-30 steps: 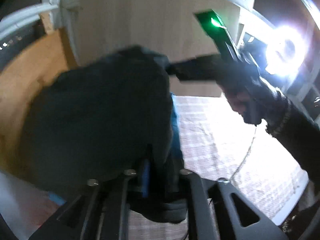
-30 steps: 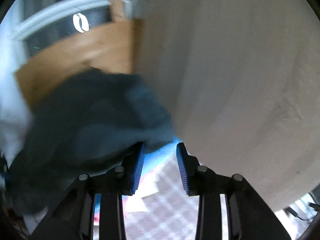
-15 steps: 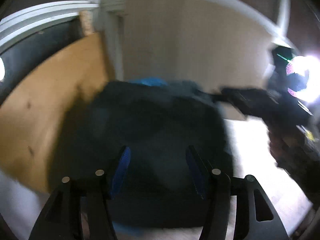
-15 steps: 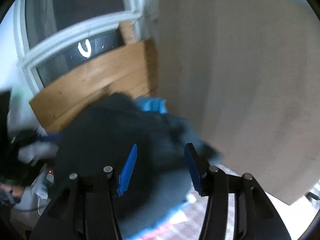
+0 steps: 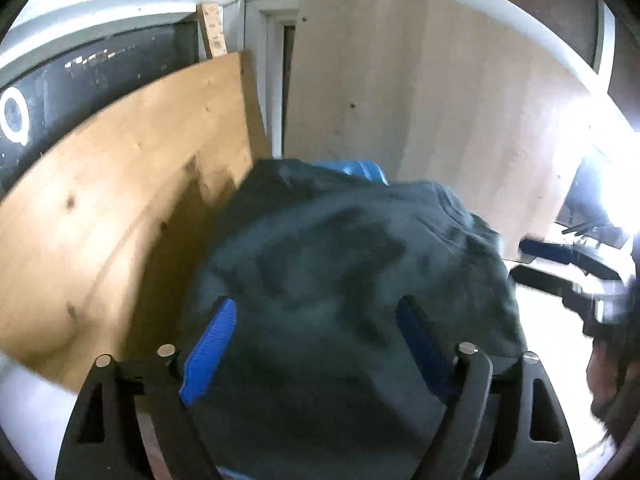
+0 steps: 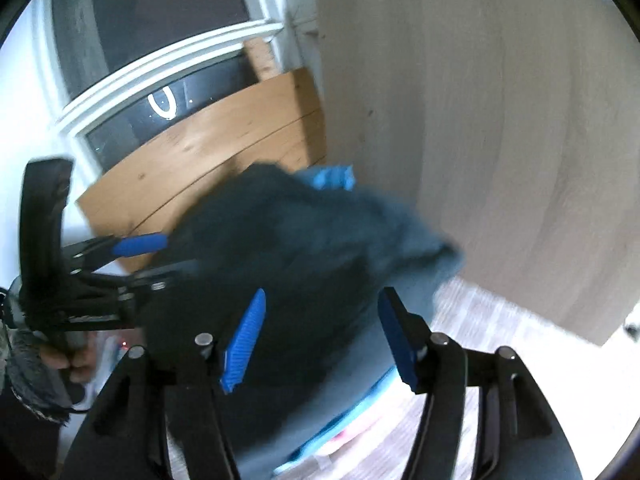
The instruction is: Fold clothes
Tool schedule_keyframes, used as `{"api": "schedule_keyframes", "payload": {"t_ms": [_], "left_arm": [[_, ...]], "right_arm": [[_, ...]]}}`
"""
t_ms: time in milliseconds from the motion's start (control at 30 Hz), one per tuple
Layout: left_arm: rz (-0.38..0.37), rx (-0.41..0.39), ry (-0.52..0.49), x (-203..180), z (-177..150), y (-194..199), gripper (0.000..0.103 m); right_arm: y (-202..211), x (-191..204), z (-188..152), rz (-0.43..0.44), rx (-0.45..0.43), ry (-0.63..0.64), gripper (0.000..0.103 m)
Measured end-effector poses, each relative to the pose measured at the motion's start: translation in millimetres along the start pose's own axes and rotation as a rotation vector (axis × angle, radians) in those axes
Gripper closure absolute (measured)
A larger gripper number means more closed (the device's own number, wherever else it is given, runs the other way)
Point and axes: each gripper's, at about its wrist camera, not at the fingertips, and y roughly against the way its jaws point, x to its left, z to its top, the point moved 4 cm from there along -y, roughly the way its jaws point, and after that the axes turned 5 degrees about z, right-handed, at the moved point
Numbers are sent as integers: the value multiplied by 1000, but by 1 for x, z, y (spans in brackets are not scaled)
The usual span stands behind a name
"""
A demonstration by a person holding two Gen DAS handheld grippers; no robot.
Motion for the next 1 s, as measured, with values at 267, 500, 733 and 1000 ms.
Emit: {"api": "schedule_keyframes", "payload": {"t_ms": [267, 500, 733, 1000], "left_arm": [[93, 87, 19, -8, -17, -5, 14], [37, -20, 4, -39, -32, 102, 9], [-13, -98, -72, -92, -34, 152, 2], [-6, -85, -59, -162, -79, 202, 2]], "right_arm": [[23, -14, -46, -154, 115, -51, 45], [162, -44, -75, -282, -50, -144, 43], [236, -61, -156, -405, -37, -225, 43], [299, -84, -204, -396, -65, -268, 43]]}}
